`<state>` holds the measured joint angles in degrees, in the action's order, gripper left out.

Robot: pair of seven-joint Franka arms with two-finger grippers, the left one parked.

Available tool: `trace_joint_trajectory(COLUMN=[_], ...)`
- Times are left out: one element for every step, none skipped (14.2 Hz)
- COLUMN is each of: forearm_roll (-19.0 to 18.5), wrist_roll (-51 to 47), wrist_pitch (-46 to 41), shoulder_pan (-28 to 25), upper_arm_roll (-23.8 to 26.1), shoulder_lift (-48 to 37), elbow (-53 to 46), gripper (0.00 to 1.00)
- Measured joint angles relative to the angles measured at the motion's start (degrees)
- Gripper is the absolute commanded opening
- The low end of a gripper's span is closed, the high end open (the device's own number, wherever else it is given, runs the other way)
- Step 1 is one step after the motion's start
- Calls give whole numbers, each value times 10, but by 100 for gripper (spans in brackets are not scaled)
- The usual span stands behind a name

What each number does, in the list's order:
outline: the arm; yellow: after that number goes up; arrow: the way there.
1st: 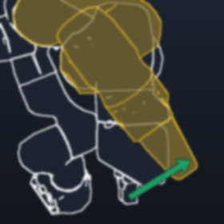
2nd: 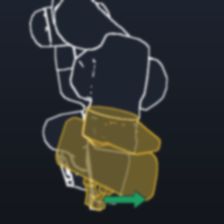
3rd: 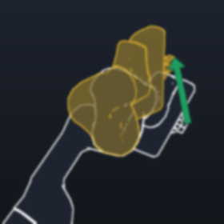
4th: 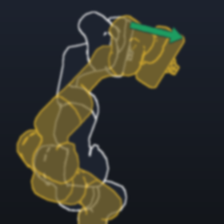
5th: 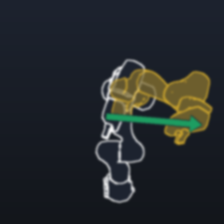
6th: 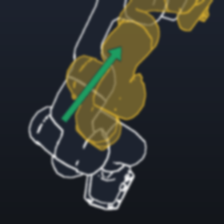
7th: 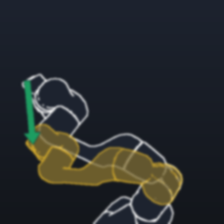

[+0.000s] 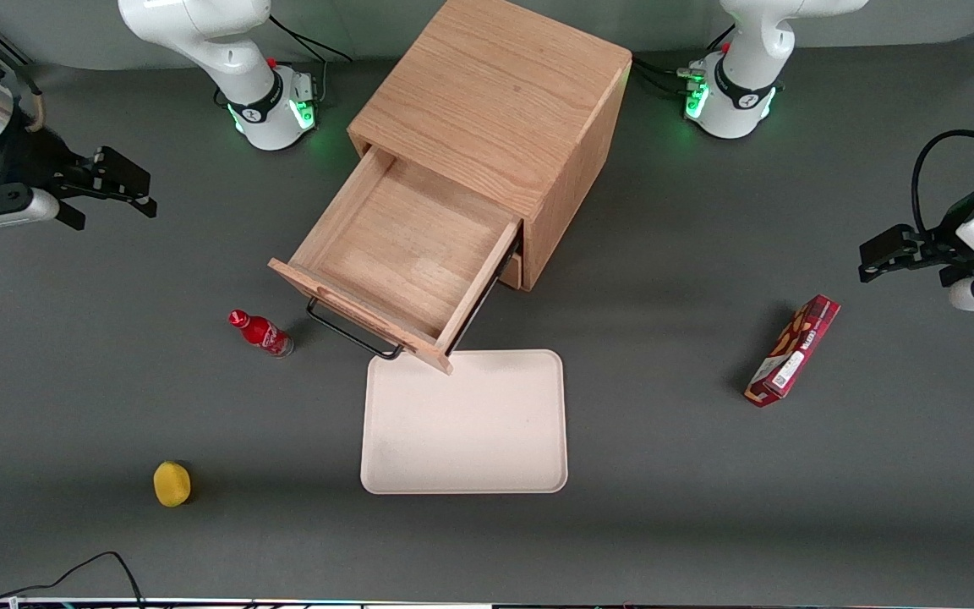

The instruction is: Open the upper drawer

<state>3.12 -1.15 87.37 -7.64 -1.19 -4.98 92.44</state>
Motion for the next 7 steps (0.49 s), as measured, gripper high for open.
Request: trace_joint_trajectory(forearm_roll=[0, 0, 0, 0, 1, 1, 2], wrist_roll=[0, 0, 0, 0, 0, 0, 0], wrist_pitch=[-12, -26, -35, -41, -43, -44, -44], shoulder_pan=[2, 4, 5, 5, 5, 5, 5], upper_arm_roll=[-1, -1, -1, -1, -1, -1, -1], shoulder_lift=[0, 0, 0, 1, 2, 4, 6], elbow=[-2, -3, -3, -3, -3, -3, -3], gripper=[100, 100, 100, 100, 100, 100, 100])
